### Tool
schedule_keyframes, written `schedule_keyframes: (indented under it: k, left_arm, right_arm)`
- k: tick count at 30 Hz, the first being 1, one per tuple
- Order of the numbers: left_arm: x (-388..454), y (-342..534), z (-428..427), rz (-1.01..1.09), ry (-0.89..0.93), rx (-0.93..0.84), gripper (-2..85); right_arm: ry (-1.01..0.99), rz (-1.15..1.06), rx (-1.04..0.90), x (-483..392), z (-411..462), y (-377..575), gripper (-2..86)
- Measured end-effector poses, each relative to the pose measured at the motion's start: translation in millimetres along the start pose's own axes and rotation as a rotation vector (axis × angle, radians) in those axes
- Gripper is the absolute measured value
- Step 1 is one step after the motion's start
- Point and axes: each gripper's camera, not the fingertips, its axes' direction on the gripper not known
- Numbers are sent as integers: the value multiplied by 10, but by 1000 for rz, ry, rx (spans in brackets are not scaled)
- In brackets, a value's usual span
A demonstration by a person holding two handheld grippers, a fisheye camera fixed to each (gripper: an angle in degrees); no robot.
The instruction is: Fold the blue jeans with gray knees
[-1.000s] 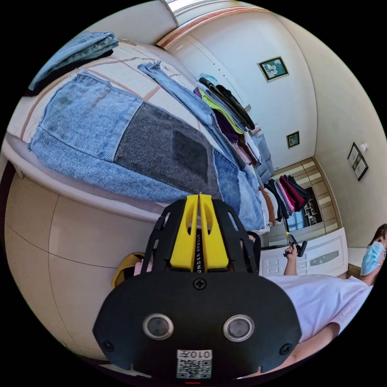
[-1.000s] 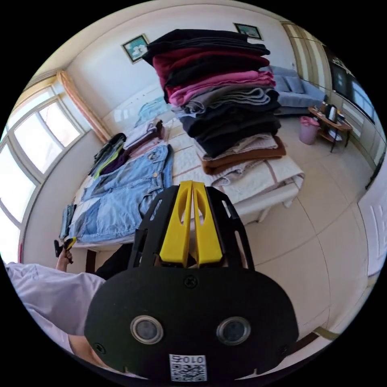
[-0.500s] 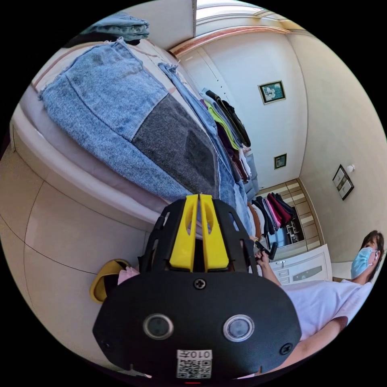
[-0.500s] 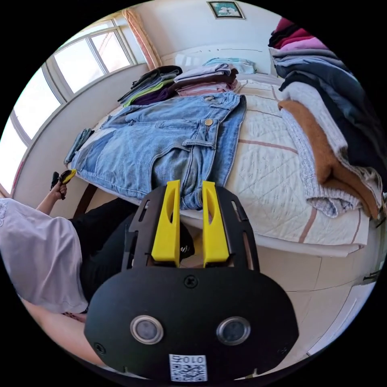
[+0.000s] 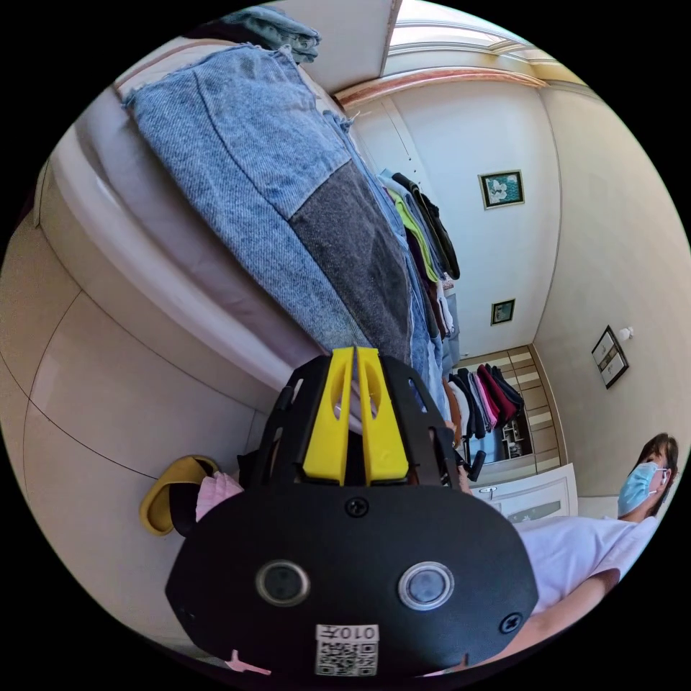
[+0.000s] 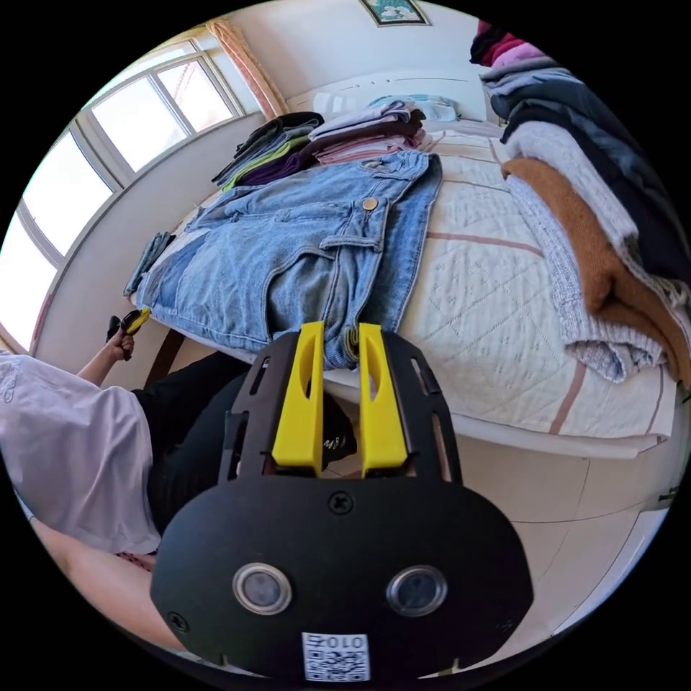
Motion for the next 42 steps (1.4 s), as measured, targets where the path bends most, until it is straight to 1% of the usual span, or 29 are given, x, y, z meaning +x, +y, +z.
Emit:
schedule_keyframes:
  k: [1,3,5,7,11,13,15,16,17,19,20,23,26,30,32,34,37,38,42]
  left_arm:
    - [-6,-23,37,5,0,-4,0]
    - [-30,-58,79,14,7,-15,0]
    - [-74,-92,99,13,13,-22,1]
    - [-129,-128,102,9,1,-11,1]
    - [-246,-151,139,-7,6,26,2]
    - [-341,-173,205,-20,17,42,2]
    - [-365,-185,220,-18,29,81,2]
    - [-351,-199,219,-3,33,109,2]
    - [-344,-212,226,5,28,112,1]
    - [-335,-273,300,28,0,87,0]
    - [-335,-281,315,33,-1,90,-1]
    - [-381,-303,404,37,-21,97,-1]
    - [-478,-303,551,41,-38,82,-1]
    - [-570,-273,746,17,-75,99,-1]
    - [-438,-260,811,55,-161,120,-1]
    - [-83,-312,947,176,-265,126,-2]
    - [320,-571,1276,331,-316,80,-2]
    - [374,-643,1357,349,-323,70,-2]
    - [771,-1187,2059,491,-340,61,-2]
  right_arm:
    - [17,-18,-14,-25,8,-26,66]
    - [-9,-55,-16,-33,-15,-70,61]
    - [-3,-42,-59,69,26,-155,60]
    - [-61,-42,-86,139,131,-219,64]
    - [-12,-62,-89,114,239,-311,48]
    - [-8,-21,-118,127,222,-385,41]
    - [31,23,-153,136,92,-466,38]
    - [25,43,-130,141,-86,-503,37]
    - [14,66,-86,155,-287,-520,38]
    - [10,88,-61,174,-480,-539,40]
    - [43,106,-92,193,-483,-561,42]
    - [41,185,-226,345,-163,-581,45]
    - [39,230,-241,404,139,-580,46]
    - [71,234,-207,365,248,-630,42]
    - [90,218,-191,297,219,-657,39]
    - [132,220,-166,238,136,-664,37]
    - [234,235,-95,113,-38,-704,37]
    - [250,216,-68,25,-82,-765,37]
    - [250,128,-9,-319,-45,-1134,41]
